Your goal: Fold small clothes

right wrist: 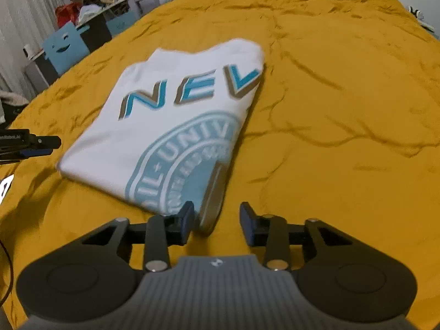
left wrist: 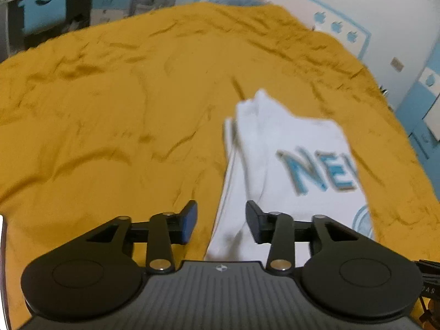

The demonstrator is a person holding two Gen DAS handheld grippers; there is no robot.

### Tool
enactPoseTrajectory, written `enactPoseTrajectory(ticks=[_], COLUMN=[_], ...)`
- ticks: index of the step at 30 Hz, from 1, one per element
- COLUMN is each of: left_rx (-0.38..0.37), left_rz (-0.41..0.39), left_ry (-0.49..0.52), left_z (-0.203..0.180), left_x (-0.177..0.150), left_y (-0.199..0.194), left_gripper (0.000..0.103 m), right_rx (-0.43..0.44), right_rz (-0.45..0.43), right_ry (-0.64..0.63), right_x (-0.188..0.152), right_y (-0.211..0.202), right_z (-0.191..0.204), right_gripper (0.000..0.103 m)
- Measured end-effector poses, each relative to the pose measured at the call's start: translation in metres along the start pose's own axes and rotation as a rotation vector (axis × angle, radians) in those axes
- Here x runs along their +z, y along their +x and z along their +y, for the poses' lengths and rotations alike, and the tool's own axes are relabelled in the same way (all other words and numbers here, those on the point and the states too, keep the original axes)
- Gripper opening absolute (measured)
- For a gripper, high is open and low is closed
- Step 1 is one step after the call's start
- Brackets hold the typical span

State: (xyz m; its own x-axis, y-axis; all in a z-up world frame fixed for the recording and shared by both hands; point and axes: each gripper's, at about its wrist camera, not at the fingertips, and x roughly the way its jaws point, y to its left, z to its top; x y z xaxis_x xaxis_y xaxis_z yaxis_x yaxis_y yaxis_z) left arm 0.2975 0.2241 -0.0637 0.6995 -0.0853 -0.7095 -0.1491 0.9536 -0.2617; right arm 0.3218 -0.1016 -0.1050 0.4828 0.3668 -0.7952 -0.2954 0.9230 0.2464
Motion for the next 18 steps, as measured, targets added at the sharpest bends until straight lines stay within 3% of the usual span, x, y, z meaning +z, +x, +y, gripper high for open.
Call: enactPoseTrajectory(ticks=[2, 4, 8, 11, 18], left_rx=[-0.018, -0.061, -0.215, -0.247, -0.42], left_rz=[-0.027, -0.037, -0.045, -0.015, 0.124], left_ry=[0.015, 0.018, 0.008, -0.023, -0.266], left_z=[-0.002, -0.003, 0.002, 0.008, 0.042], left_x=[0.01, 0.021, 0.039, 0.048, 0.058], left_y=[0.002, 0.007, 0.028, 0.053, 0.133], left_gripper=[0.071, 0.076, 0.088, 0.089, 0.089], right_rx=[0.013, 0.036, 0.056, 0.102, 0.181], right_rz=[-0.024, -0.04, -0.064, -0.087, -0.108], right_ry=[0.027, 0.063, 0.137, 0.213, 0.342], right_x=[0.01, 0.021, 0.042, 0.055, 0.075], right_y=[-0.006, -0.008, -0.002, 0.007, 0.046], right_z=[-0.007, -0.015, -0.034, -0.047, -0.067], right_gripper=[0.049, 0.056, 0.068, 0.068, 0.069])
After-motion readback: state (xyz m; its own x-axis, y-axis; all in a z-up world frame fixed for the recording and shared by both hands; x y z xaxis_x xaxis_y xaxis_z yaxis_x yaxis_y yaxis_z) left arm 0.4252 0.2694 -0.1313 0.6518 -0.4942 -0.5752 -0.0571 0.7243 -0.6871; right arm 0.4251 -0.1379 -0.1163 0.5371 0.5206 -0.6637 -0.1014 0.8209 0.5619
